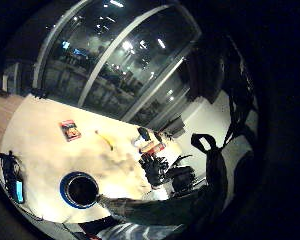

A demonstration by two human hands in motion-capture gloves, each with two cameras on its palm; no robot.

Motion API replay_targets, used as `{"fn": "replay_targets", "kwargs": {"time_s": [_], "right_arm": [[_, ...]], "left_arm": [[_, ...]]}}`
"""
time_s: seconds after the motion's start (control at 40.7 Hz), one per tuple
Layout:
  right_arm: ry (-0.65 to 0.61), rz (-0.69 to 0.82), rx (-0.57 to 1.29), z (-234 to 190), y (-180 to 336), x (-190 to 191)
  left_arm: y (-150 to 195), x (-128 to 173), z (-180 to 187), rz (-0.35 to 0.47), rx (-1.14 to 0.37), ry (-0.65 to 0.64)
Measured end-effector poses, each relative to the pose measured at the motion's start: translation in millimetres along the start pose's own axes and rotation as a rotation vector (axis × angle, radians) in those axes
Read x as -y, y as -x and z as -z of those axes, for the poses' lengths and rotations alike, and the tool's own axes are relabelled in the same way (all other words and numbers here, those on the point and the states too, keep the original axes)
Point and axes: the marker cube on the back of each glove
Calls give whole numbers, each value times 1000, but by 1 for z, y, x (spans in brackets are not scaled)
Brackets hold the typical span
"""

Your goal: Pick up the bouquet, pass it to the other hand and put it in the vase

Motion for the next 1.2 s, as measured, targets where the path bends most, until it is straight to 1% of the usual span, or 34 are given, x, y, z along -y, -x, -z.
{"fn": "replay_targets", "kwargs": {"time_s": [0.025,0.074,0.123,0.148,0.197,0.27,0.32,0.344,0.369,0.418,0.467,0.492,0.516,0.541,0.615,0.664,0.738,0.836,0.934,1.033,1.106,1.205], "right_arm": [[-11,-6,-34,1,-4,1],[-5,6,-22,0,-6,1],[9,5,16,-1,-4,-1],[7,-5,12,-1,-5,-2],[-7,-8,-25,0,-12,-3],[-52,-21,-144,5,-33,-3],[-86,-104,-230,9,-47,-5],[-93,-150,-246,10,-51,-7],[-92,-196,-241,9,-54,-9],[-83,-295,-198,7,-58,-16],[-83,-381,-164,5,-65,-22],[-84,-400,-154,4,-68,-24],[-84,-401,-147,3,-72,-26],[-84,-391,-143,2,-75,-28],[-87,-390,-135,1,-84,-33],[-93,-415,-117,-1,-88,-37],[-97,-419,-78,-3,-92,-41],[-111,-392,-121,-3,-101,-43],[-114,-421,-176,-3,-104,-44],[-85,-421,-213,-5,-103,-45],[-86,-429,-301,-4,-104,-46],[-101,-386,-412,-1,-108,-45]], "left_arm": [[5,-4,1,46,6,0],[17,-12,4,115,15,12],[34,-26,6,182,28,53],[46,-37,8,244,40,90],[70,-64,13,405,65,209],[107,-121,29,633,90,482],[129,-163,45,752,155,621],[134,-181,52,794,211,650],[136,-196,58,828,278,649],[132,-216,68,885,402,595],[132,-230,76,934,475,532],[134,-235,79,948,487,514],[137,-238,81,945,473,509],[141,-240,81,919,426,518],[144,-240,75,783,217,563],[137,-238,73,737,180,564],[123,-234,73,700,194,548],[115,-233,73,676,212,530],[105,-233,77,677,207,516],[97,-234,84,660,182,457],[95,-236,89,639,165,410],[91,-238,95,624,149,370]]}}
